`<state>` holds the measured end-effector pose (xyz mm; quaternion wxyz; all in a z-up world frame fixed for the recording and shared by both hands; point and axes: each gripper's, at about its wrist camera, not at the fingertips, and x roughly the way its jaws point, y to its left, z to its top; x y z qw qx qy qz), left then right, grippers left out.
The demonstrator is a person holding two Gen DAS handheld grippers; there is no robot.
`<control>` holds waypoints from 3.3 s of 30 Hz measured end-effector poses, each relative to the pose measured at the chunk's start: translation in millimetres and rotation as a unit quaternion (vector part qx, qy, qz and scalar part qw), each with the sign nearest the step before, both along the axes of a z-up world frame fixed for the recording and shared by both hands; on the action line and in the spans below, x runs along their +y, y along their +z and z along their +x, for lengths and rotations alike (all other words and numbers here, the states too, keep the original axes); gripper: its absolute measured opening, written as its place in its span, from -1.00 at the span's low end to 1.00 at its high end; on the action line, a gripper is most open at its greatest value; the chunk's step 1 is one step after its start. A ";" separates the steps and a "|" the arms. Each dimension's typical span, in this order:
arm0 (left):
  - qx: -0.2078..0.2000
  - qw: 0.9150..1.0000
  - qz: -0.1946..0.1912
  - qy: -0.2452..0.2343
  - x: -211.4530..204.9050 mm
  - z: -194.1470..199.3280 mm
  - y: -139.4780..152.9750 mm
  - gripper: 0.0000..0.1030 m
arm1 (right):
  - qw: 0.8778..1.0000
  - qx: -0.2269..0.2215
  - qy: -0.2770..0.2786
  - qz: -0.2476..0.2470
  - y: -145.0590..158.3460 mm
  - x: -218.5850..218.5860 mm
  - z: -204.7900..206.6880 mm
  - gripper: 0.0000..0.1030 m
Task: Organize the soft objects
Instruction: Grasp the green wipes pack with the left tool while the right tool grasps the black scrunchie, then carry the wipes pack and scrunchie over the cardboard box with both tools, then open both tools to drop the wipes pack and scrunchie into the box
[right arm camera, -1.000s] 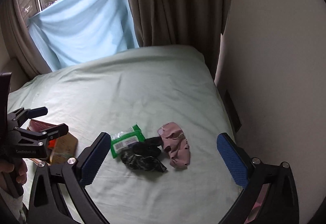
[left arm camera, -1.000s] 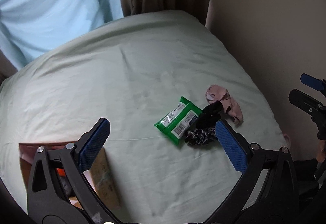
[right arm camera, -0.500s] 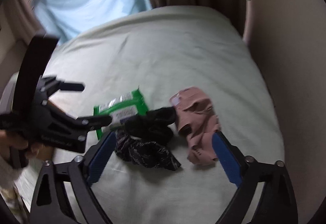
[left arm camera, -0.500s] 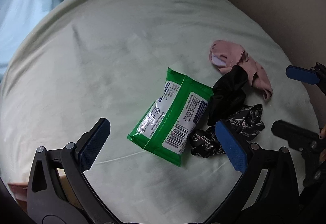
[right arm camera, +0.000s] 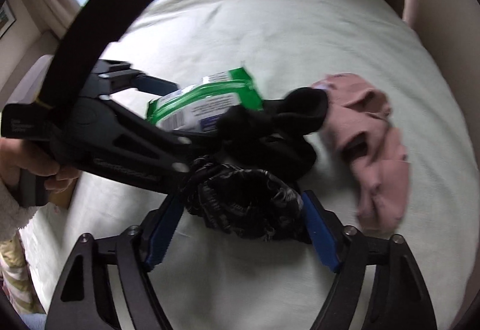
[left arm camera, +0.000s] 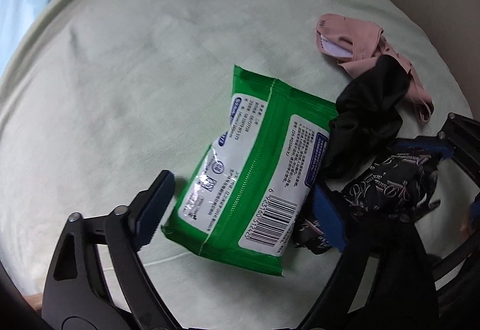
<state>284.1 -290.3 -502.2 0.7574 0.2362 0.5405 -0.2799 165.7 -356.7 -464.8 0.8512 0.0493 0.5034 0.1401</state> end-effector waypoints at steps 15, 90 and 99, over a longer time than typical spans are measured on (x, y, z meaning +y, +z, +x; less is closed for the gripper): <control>-0.001 1.000 -0.016 -0.005 11.4 8.4 8.5 -0.03 | 0.999 0.002 0.036 0.016 9.7 19.4 -5.5 -0.28; 0.062 0.931 -0.049 0.356 485.7 -40.0 122.7 -0.07 | 0.989 0.139 0.036 0.029 131.2 387.9 86.6 -0.30; 0.039 0.946 -0.007 0.322 471.8 -43.9 123.5 0.99 | 0.987 0.159 0.010 0.030 117.0 374.9 89.8 1.00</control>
